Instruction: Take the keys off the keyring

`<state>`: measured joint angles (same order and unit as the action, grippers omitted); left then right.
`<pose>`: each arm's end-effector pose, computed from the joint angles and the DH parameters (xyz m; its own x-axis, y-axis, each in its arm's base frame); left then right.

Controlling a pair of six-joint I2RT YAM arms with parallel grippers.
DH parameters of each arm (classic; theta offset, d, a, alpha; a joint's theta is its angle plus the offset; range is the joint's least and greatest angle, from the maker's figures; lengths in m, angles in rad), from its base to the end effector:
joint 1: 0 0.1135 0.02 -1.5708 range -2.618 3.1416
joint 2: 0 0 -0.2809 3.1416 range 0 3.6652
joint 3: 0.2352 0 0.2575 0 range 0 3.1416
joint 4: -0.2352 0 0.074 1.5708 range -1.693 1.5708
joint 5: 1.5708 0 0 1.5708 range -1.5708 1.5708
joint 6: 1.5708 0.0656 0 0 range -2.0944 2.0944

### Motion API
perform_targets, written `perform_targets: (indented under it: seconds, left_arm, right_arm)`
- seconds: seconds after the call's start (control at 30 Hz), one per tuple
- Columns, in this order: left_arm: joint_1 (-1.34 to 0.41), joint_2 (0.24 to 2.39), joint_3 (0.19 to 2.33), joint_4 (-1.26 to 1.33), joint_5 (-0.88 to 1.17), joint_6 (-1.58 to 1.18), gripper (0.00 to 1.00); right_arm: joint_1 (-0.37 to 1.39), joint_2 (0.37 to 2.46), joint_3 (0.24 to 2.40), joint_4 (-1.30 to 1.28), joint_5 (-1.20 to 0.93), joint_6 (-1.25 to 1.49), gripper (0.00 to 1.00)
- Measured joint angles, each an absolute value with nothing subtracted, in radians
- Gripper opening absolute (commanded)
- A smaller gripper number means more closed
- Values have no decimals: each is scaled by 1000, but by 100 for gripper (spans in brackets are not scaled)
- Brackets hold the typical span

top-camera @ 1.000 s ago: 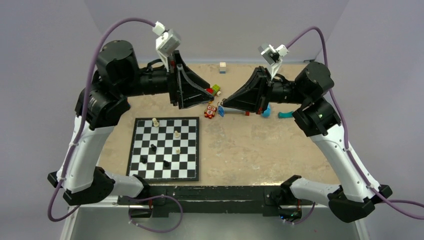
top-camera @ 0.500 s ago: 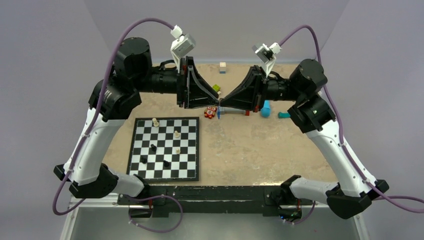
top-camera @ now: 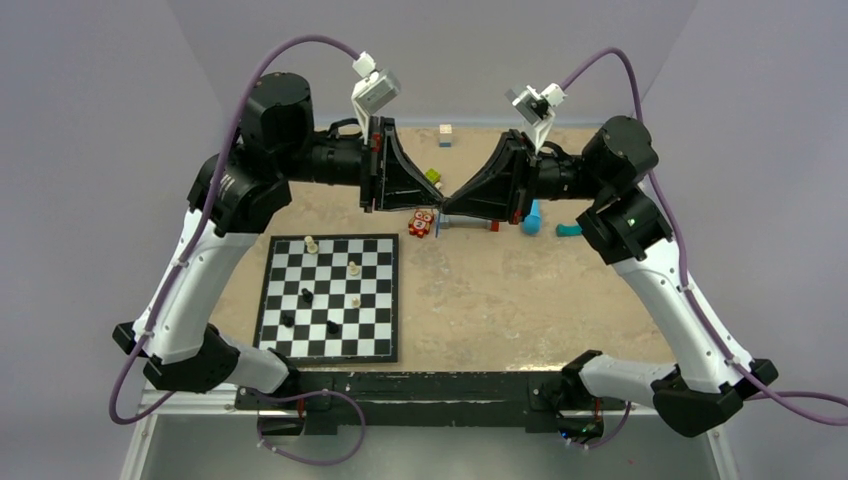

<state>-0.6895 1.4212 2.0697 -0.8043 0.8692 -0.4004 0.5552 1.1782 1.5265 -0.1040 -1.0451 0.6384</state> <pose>0.1660 -0.2018 0.5723 -0.4972 0.0839 -0.8636 0.8676 0.0550 -0.4942 0.1665 0.1701 0.5408 -0.4176 0.0929 -0.9039 -0.9077 -0.0888 0.4102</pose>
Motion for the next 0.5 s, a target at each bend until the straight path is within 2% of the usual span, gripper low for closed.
perform_targets:
  seconds: [0.3,0.4,0.5]
  left_arm:
    - [-691,1417,2070,-791,871,-413,0]
    - [-691,1409,2061,-772,865,-435,0]
    - [-693,1392,2024,-720,852,-467,0]
  right_arm:
    - [553,1178,1526,-83,-1069,657,0]
    - [553,1178,1526,-68,-1069,667,28]
    - [554,1178,1526,-54,-1073,681,40]
